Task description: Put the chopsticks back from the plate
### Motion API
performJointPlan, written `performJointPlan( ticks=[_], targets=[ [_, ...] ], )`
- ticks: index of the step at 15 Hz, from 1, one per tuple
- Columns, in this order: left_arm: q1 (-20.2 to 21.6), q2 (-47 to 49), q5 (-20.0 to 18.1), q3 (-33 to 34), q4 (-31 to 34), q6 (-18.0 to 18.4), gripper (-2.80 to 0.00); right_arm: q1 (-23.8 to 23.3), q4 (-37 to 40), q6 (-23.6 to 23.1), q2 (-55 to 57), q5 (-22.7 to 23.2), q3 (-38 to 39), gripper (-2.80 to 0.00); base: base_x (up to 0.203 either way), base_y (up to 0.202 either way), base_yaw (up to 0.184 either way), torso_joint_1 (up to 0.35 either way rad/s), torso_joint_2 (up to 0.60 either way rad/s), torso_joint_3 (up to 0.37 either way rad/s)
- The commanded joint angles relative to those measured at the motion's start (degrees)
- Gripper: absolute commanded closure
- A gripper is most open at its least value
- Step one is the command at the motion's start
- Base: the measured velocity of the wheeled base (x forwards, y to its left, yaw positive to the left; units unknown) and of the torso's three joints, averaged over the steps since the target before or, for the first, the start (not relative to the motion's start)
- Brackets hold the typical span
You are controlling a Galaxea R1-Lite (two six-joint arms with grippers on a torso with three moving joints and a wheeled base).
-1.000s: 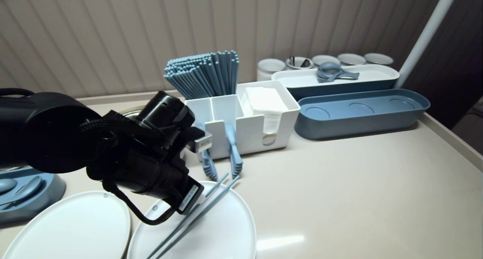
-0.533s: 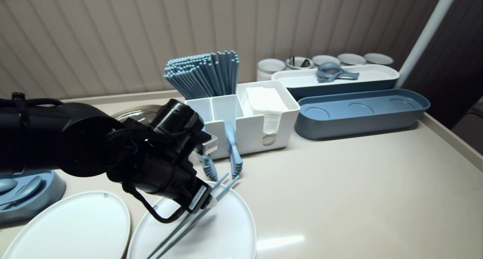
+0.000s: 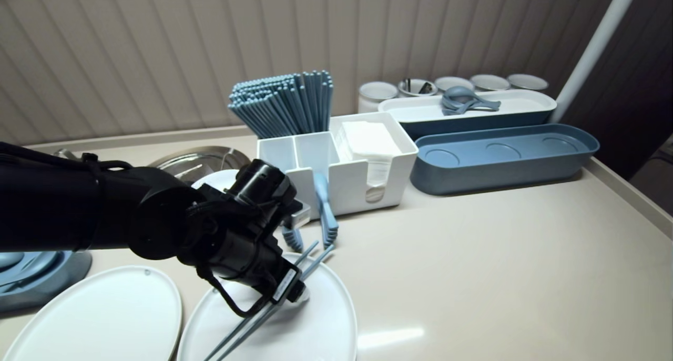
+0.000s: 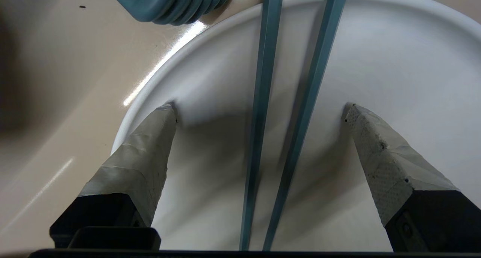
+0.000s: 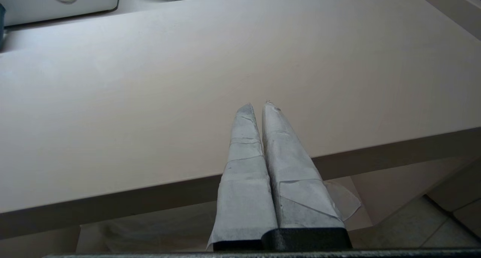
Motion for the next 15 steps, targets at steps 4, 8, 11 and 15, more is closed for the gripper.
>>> performJointPlan(
  ticks=[4, 8, 11, 15],
  targets=[
    [0.0, 0.7, 0.1, 0.0, 0.2, 0.1, -2.8, 0.0, 0.0, -0.1, 0.0, -0.1, 0.0, 0.0, 0.0, 0.0, 0.0, 0.0, 0.0, 0.0],
    [0.0, 1.3, 0.3, 0.1, 0.2, 0.1, 0.0, 0.1, 0.0, 0.0, 0.0, 0.0, 0.0, 0.0, 0.0, 0.0, 0.0, 0.0, 0.0, 0.0],
    [0.0, 2.0, 1.0, 0.4, 0.3, 0.3, 0.0, 0.0, 0.0, 0.0, 0.0, 0.0, 0.0, 0.0, 0.0, 0.0, 0.0, 0.0, 0.0, 0.0],
    [0.0, 1.5, 1.0, 0.5, 0.3, 0.3, 0.0, 0.0, 0.0, 0.0, 0.0, -0.1, 0.0, 0.0, 0.0, 0.0, 0.0, 0.0, 0.0, 0.0]
  ],
)
